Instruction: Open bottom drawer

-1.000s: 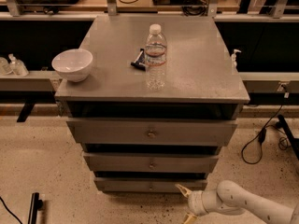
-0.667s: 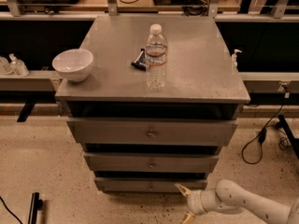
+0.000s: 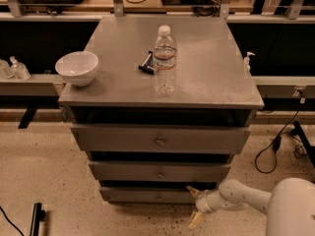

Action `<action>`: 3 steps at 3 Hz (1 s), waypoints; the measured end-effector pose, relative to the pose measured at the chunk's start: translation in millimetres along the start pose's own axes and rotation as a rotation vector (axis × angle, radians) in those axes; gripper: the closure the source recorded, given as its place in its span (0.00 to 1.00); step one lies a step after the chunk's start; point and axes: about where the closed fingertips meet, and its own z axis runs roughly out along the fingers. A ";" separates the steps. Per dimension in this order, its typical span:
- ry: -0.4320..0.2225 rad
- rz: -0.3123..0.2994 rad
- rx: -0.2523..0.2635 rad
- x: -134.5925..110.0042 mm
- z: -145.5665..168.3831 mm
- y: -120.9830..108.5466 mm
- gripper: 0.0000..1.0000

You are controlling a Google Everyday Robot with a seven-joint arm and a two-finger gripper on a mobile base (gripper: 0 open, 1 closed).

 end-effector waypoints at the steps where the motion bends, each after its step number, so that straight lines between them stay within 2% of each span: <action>1: 0.021 0.012 0.030 14.7 0.1 -21.4 0.00; 2: 0.048 -0.001 0.069 18.2 -4.4 -35.9 0.00; 3: 0.074 -0.006 0.093 22.4 -3.2 -42.9 0.18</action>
Offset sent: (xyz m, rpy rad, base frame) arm 0.0538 -0.0340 -0.0014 -0.0995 -0.1015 -0.0713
